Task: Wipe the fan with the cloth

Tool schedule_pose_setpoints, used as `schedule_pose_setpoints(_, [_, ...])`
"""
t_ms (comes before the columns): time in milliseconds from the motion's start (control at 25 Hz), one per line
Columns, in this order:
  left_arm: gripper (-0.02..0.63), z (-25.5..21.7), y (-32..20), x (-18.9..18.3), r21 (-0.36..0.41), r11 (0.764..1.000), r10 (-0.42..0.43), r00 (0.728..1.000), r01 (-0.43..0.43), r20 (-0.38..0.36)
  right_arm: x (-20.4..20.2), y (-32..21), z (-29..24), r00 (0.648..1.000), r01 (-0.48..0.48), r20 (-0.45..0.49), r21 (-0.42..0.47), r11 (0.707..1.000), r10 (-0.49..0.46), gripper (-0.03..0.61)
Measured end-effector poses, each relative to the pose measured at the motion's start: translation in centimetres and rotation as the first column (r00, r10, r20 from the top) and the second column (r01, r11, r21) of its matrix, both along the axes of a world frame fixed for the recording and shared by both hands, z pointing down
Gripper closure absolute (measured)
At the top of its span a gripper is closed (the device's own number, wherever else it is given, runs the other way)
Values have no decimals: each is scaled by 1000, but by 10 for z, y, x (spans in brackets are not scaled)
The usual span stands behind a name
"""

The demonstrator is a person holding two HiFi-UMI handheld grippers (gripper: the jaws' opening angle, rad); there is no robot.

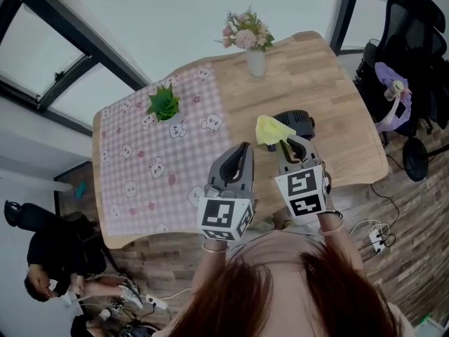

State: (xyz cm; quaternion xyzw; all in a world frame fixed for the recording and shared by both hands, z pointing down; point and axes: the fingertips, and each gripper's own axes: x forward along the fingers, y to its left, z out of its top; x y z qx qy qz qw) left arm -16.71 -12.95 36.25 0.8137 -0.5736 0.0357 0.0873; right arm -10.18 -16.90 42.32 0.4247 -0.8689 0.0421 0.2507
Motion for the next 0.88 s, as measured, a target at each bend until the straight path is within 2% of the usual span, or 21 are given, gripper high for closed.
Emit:
schedule_pose_setpoints(400, [600, 13, -14, -25, -30, 999, 24, 1000, -24, -19, -34, -16, 57, 986, -38, -168, -76, 996, 25, 560])
schedule_pose_setpoints(720, [600, 20, -25, -44, -52, 998, 35, 999, -37, -37, -38, -25, 101, 960, -131, -268, -176, 976, 81, 560])
schedule_pose_setpoints(880, [600, 21, -26, -53, -56, 998, 37, 998, -39, -49, -37, -28, 105, 948, -183, -294, -191, 964, 122, 560])
